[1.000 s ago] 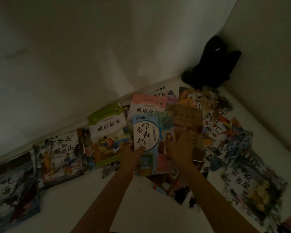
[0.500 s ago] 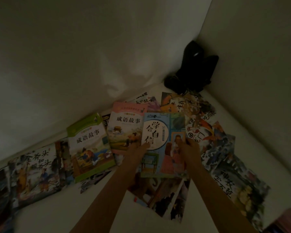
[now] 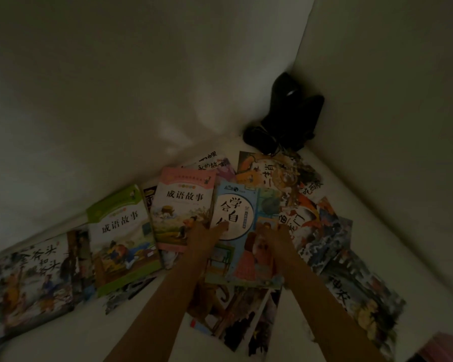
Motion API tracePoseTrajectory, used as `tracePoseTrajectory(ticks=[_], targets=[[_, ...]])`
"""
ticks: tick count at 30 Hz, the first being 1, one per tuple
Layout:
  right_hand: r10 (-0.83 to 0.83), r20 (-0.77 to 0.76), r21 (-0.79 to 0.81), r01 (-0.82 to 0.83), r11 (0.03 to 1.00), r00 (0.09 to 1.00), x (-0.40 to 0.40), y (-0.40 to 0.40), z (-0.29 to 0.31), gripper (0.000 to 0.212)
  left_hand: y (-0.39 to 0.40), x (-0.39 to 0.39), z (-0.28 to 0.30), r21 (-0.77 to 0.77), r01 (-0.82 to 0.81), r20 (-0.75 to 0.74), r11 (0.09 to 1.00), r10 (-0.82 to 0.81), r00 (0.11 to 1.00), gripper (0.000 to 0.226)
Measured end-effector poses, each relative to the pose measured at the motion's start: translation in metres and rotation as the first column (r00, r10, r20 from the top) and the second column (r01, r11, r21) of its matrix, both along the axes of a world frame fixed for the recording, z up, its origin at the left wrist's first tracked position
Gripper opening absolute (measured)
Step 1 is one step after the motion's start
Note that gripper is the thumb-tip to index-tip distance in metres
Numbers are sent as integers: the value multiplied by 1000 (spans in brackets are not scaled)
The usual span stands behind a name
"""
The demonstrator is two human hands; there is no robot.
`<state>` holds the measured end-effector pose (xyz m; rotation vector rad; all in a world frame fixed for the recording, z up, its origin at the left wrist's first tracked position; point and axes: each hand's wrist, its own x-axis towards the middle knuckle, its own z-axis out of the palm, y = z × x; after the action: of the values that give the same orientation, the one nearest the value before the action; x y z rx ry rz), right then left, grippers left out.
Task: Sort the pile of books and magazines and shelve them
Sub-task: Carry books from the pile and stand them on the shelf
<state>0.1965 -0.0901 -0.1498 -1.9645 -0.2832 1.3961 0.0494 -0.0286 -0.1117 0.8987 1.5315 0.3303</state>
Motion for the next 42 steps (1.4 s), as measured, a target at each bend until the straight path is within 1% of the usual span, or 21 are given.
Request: tracePoseTrajectory(ticks=[1, 2, 3, 4, 6, 10, 12, 15, 17, 19, 21, 24, 25, 27, 28, 29, 30, 33, 35, 40, 42], targets=[[-3, -38, 8, 4, 1000, 999, 6, -4, -15, 60, -2, 0, 1, -13, 0, 33, 1000, 0, 999, 65], [3, -74, 38, -1, 999, 997, 6, -9, -15, 55, -6, 1, 1, -18, 11, 42, 1000, -10, 999, 72], [14, -100, 71, -7, 997, 995, 3, -14, -7, 58, -10, 3, 1, -6, 19, 40, 1000, -19, 999, 74], [1, -120, 104, 12, 994, 993, -1, -18, 11, 60, -14, 4, 3, -4, 23, 31, 1000, -23, 999, 71], [-45, -138, 134, 63, 989, 989, -9, -27, 36, 76, -22, 4, 4, -9, -8, 51, 1000, 8, 999, 63], [22, -99, 307, 9, 952, 995, -13, -50, 41, 79, -38, -14, 2, 23, -72, 57, 997, 70, 996, 66], [46, -144, 359, 9, 933, 988, -17, -58, 48, 80, -50, -29, 10, 59, -115, 77, 992, 110, 991, 68], [77, -208, 391, 11, 920, 975, -25, -64, 58, 83, -69, -52, 27, 140, -156, 195, 978, 127, 973, 51], [152, -200, 439, -50, 897, 968, -43, -65, 72, 86, -83, -75, 44, 210, -168, 247, 963, 114, 962, 49], [239, -145, 501, -137, 855, 960, -68, -62, 89, 86, -95, -102, 64, 276, -198, 264, 941, 124, 957, 43], [315, -36, 546, -245, 801, 948, -98, -60, 113, 80, -105, -135, 81, 326, -267, 287, 907, 174, 942, 37], [437, 73, 610, -387, 691, 896, -147, -62, 150, 57, -122, -188, 111, 405, -345, 294, 846, 237, 926, 32], [456, 90, 614, -410, 675, 886, -165, -65, 164, 56, -129, -207, 120, 430, -360, 294, 828, 249, 923, 32], [473, 109, 624, -431, 652, 874, -200, -71, 188, 70, -144, -244, 142, 497, -373, 279, 784, 263, 924, 30], [489, 128, 641, -448, 623, 863, -217, -74, 197, 77, -152, -263, 153, 528, -376, 274, 761, 267, 924, 31], [511, 152, 666, -469, 579, 846, -233, -78, 208, 77, -159, -282, 164, 559, -378, 272, 738, 268, 924, 33], [531, 175, 702, -483, 523, 829, -248, -83, 222, 72, -166, -300, 177, 592, -379, 274, 711, 265, 925, 34], [572, 243, 780, -508, 364, 783, -291, -98, 259, 52, -186, -351, 218, 700, -363, 271, 615, 241, 932, 34], [571, 280, 837, -487, 248, 772, -317, -107, 285, 41, -198, -378, 248, 770, -340, 249, 540, 235, 939, 36], [537, 334, 903, -427, 55, 775, -372, -120, 358, 50, -229, -429, 328, 904, -278, 201, 324, 253, 946, 43], [538, 356, 908, -419, -5, 764, -386, -124, 391, 61, -242, -443, 360, 940, -247, 179, 236, 275, 945, 44]])
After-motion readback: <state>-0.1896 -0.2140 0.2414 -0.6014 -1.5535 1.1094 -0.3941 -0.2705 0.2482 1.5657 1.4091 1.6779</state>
